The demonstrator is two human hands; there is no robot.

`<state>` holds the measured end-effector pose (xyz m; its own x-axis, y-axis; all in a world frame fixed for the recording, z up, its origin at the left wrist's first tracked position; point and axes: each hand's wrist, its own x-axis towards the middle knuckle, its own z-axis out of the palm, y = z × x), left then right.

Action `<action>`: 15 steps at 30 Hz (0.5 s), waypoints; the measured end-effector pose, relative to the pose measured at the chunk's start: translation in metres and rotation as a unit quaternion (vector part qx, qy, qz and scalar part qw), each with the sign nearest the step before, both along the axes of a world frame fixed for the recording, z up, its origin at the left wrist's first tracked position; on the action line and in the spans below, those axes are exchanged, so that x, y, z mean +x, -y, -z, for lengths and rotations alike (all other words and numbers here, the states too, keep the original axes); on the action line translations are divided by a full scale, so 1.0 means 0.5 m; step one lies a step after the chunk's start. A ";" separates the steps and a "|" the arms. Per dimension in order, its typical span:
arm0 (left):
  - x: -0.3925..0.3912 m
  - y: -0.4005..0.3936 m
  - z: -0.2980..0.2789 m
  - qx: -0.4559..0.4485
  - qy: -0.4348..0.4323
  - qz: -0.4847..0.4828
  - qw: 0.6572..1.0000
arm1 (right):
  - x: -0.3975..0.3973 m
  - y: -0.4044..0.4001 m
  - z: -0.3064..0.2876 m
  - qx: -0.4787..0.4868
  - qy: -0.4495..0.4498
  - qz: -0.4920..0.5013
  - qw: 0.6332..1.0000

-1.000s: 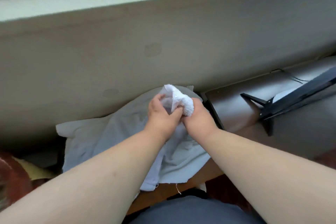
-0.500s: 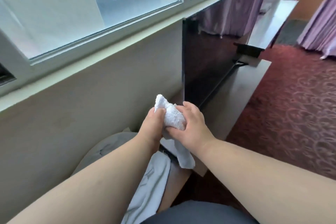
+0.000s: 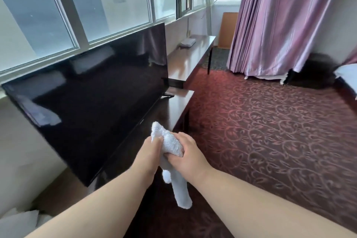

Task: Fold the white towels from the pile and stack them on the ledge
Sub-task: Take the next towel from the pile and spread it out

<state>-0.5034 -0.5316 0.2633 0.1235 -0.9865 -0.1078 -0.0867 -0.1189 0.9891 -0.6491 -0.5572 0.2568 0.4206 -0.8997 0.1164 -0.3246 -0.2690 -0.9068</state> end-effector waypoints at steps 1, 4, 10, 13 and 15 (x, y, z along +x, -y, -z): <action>-0.029 0.024 -0.001 -0.006 0.004 0.010 1.000 | -0.028 0.019 -0.002 0.009 0.008 0.010 1.000; -0.089 0.106 0.012 0.011 0.012 0.014 1.000 | -0.092 0.086 0.005 0.038 0.034 0.028 0.998; -0.150 0.307 0.093 0.048 -0.023 0.027 0.998 | -0.160 0.259 0.056 0.092 0.019 0.090 0.991; -0.175 0.449 0.119 0.038 -0.034 0.041 0.998 | -0.176 0.390 0.073 0.082 0.004 0.097 0.992; -0.188 0.577 0.121 0.010 -0.036 0.066 0.997 | -0.178 0.512 0.069 0.070 -0.002 0.108 0.992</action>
